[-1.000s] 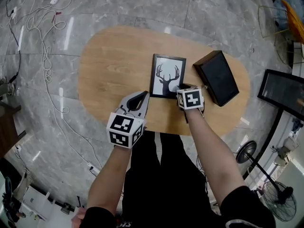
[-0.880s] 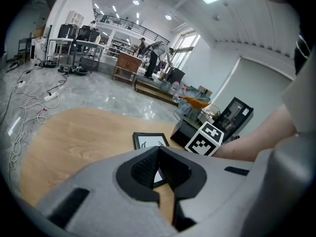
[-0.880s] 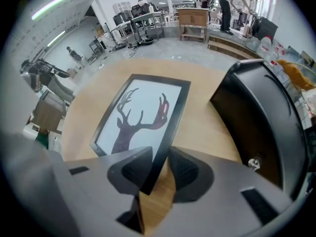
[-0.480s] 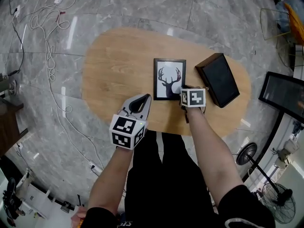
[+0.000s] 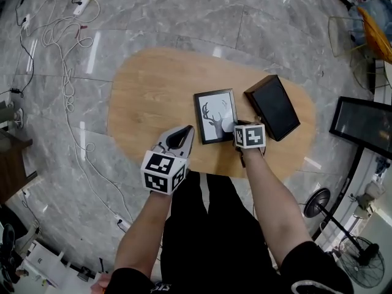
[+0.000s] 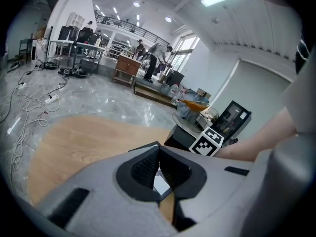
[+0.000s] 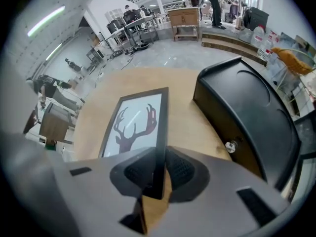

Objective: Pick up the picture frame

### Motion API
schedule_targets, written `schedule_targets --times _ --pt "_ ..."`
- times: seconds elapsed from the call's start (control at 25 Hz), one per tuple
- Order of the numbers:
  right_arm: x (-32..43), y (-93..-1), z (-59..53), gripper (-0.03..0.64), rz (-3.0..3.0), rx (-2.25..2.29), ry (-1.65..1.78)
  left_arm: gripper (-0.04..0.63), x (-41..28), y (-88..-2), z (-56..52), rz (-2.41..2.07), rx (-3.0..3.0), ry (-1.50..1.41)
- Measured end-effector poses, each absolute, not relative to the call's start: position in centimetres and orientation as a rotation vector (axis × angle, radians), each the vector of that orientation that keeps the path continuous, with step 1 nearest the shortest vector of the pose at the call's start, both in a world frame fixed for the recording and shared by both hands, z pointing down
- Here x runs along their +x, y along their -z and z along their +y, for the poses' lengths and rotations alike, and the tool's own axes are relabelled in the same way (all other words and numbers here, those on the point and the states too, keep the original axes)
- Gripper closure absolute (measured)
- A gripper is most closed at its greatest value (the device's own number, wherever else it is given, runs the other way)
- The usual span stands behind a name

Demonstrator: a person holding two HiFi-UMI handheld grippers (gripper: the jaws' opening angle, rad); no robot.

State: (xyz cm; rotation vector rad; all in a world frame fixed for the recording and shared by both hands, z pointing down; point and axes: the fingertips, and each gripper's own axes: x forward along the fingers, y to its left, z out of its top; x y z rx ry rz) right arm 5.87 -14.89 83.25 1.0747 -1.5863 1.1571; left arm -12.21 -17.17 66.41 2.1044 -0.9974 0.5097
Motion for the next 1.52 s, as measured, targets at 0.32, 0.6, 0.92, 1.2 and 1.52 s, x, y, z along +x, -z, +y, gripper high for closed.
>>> schedule_targets --times 0.32,0.6,0.92,1.2,1.52 --pt "6.3 -84.5 -14.0 0.546 -1.588 1.085 -1.182 0.586 -12.2 -67.0 -16.0 -0.997 2.103 -0.517" --pt "6.2 -84.3 -13.9 0.546 -1.614 1.089 -1.198 0.586 -12.3 -68.1 -14.8 -0.985 2.076 -0.533" --pt "5.5 -80.2 -14.0 0.545 -1.709 1.065 -1.176 0.586 -12.4 -64.8 -15.2 -0.994 2.096 -0.510" --pt "5.0 -73.3 -14.1 0.543 -1.836 1.084 -1.184 0.586 -12.8 -59.7 -15.6 -1.010 2.115 -0.468" --pt "5.3 -67.3 -13.5 0.548 -1.903 1.092 -1.159 0.586 -12.3 -54.8 -15.5 -1.006 2.162 -0.438"
